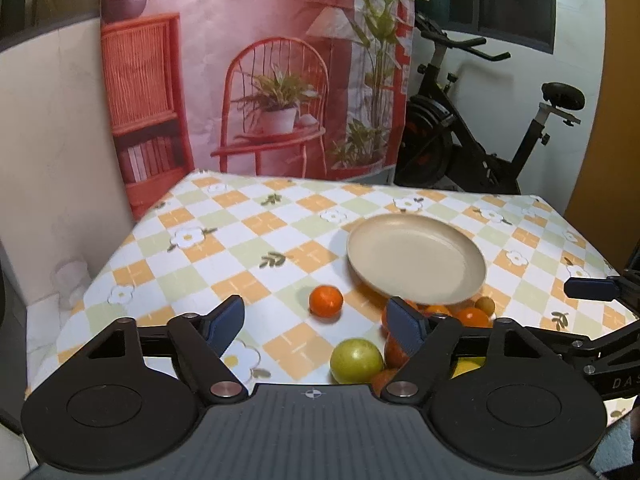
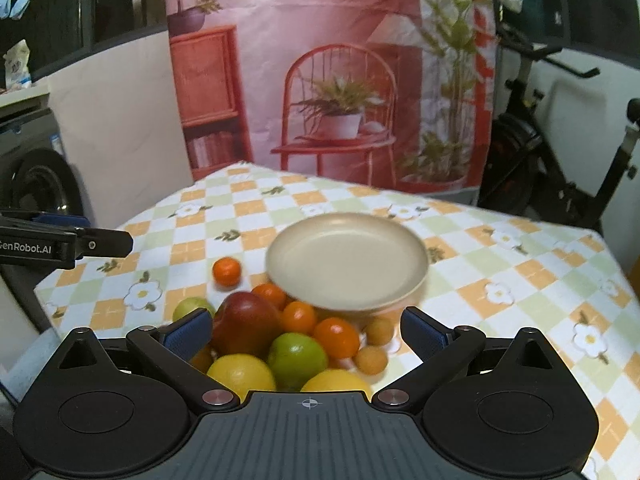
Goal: Organize fruits
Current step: 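Move the left gripper down toward the red apple at the pile's edge, then close the left gripper around the red apple and lift it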
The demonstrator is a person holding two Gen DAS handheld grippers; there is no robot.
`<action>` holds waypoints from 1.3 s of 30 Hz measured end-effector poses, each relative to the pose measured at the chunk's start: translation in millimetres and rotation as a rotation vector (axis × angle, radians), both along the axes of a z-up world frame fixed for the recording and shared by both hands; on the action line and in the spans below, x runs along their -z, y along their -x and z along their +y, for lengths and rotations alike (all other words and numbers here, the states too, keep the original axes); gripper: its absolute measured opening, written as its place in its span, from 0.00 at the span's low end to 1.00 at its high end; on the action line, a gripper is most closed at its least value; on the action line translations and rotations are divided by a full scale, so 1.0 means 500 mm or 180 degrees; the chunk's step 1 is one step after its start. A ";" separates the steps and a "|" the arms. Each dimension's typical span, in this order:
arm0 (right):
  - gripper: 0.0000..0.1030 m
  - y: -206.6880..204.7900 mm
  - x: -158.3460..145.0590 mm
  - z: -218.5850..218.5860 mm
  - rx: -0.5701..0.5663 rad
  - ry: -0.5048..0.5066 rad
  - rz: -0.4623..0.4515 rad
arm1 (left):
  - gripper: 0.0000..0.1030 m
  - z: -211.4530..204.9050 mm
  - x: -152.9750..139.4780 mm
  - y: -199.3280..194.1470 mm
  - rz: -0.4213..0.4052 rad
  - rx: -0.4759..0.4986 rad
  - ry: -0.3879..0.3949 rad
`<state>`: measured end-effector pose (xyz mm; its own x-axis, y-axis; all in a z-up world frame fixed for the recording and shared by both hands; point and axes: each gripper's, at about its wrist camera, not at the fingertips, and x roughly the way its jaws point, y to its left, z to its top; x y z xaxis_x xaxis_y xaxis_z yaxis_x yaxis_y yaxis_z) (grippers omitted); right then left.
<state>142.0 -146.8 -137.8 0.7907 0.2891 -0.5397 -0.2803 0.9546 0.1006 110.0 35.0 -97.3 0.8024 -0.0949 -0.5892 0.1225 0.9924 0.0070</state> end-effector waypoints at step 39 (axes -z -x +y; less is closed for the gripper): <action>0.62 -0.044 0.025 0.152 -0.1426 0.0427 0.0467 | 0.49 0.010 0.075 -0.076 0.0711 0.0872 0.0414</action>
